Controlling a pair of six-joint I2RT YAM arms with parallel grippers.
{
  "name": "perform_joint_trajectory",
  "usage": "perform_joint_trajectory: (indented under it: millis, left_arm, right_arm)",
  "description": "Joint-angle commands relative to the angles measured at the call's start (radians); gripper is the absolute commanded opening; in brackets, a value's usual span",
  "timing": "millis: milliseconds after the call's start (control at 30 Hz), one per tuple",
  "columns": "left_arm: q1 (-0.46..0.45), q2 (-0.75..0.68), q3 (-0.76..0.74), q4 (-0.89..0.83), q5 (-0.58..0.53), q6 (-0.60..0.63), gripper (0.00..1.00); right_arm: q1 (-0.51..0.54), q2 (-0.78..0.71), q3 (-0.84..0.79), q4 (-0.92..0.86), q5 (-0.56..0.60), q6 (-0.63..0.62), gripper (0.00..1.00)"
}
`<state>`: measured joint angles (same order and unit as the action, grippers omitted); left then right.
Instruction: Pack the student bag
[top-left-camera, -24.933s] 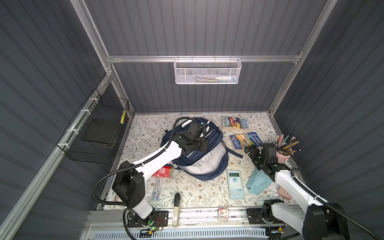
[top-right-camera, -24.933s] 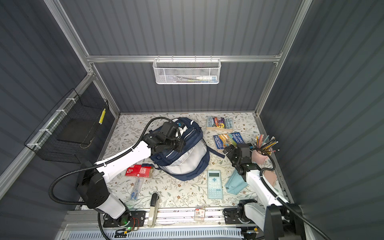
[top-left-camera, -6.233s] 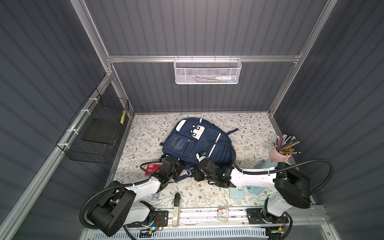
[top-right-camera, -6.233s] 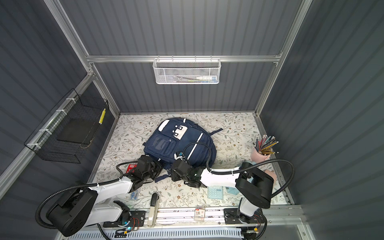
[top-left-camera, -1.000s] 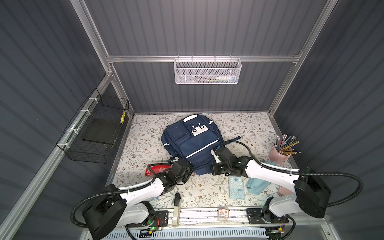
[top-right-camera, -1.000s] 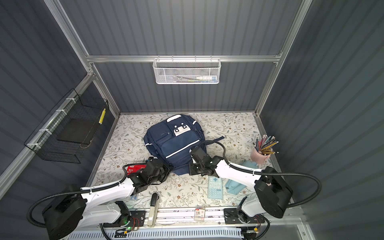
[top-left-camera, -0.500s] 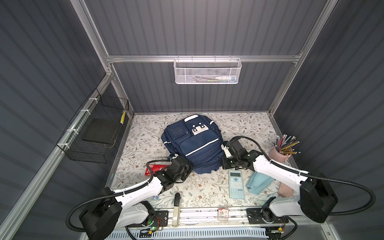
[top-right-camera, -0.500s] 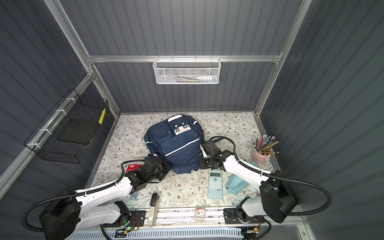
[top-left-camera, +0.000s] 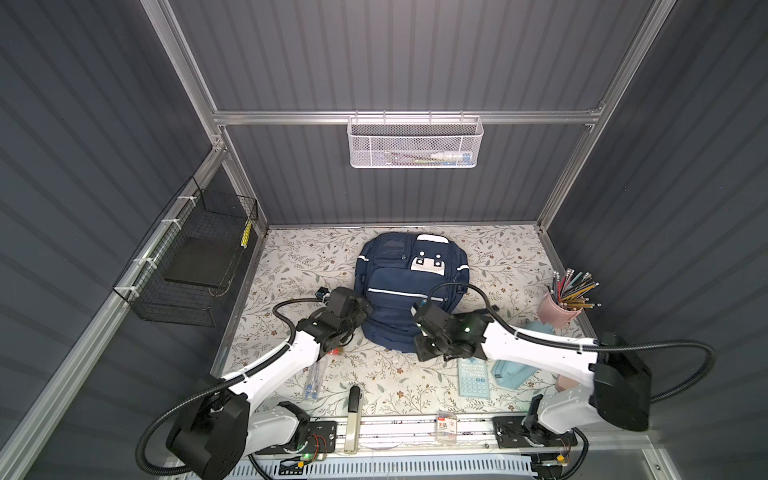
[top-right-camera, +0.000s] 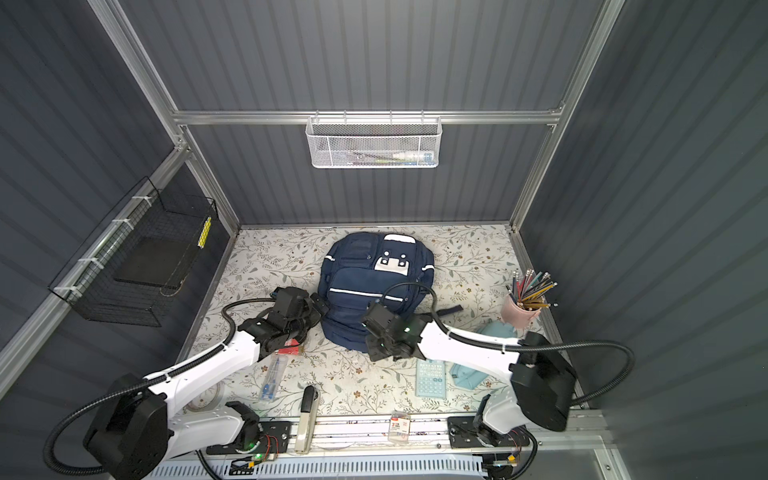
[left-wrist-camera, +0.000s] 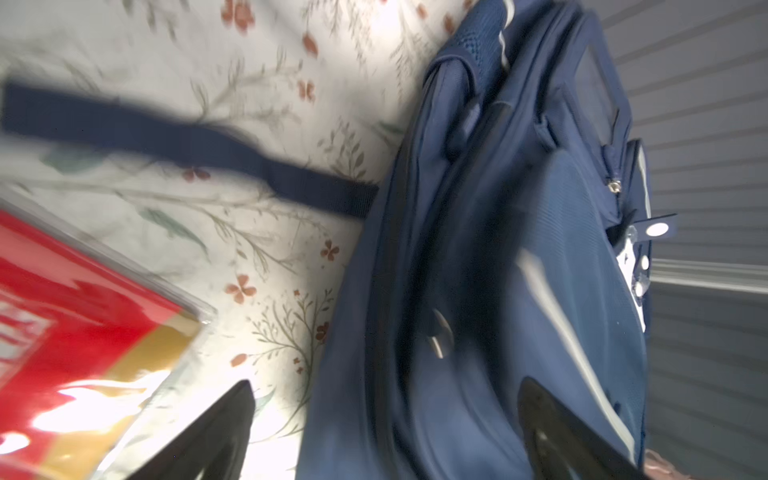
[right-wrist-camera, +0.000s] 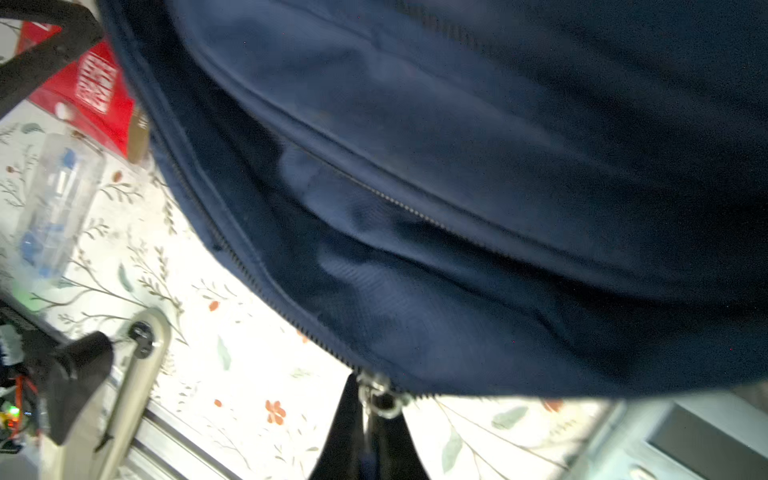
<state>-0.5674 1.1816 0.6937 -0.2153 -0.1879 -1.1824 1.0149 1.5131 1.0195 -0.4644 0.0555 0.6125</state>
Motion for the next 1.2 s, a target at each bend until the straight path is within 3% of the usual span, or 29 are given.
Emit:
perform_joint_trajectory:
  millis: [0, 100, 200, 333, 467, 500, 633, 700, 900, 1167]
  left_arm:
    - [0.006, -0.143, 0.048, -0.188, -0.045, 0.044, 1.0]
    - [0.006, -0.221, -0.077, -0.064, 0.077, -0.092, 0.94]
    - [0.001, -0.168, -0.123, 0.077, 0.181, -0.169, 0.88]
    - [-0.035, -0.034, -0.097, 0.159, 0.18, -0.17, 0.82]
    - [-0.047, 0.046, -0.083, 0.19, 0.17, -0.194, 0.64]
    - [-0.048, 0.056, -0.086, 0.205, 0.173, -0.194, 0.57]
    - [-0.048, 0.058, -0.085, 0.191, 0.157, -0.184, 0.12]
    - [-0.042, 0.037, -0.092, 0.171, 0.134, -0.181, 0.0]
    - [0.006, -0.013, -0.063, 0.077, 0.12, -0.117, 0.0]
    - [0.013, 0.003, -0.06, 0.097, 0.139, -0.108, 0.0]
  right_arm:
    - [0.017, 0.09, 0.118, 0.117, -0.055, -0.01, 0.0]
    - [0.016, 0.152, 0.195, 0.148, -0.081, -0.025, 0.0]
    - [0.015, 0.174, 0.211, 0.168, -0.084, -0.031, 0.0]
    - [0.017, 0.18, 0.186, 0.228, -0.139, -0.023, 0.0]
    - [0.023, 0.183, 0.175, 0.247, -0.154, -0.016, 0.0]
    - [0.026, 0.185, 0.171, 0.254, -0.161, -0.019, 0.0]
    - [0.028, 0.193, 0.161, 0.224, -0.143, -0.017, 0.0]
    - [0.019, 0.173, 0.133, 0.203, -0.114, -0.006, 0.0]
    - [-0.064, 0.05, -0.031, 0.162, -0.098, -0.005, 0.0]
    - [-0.154, -0.08, -0.151, 0.098, -0.07, -0.046, 0.0]
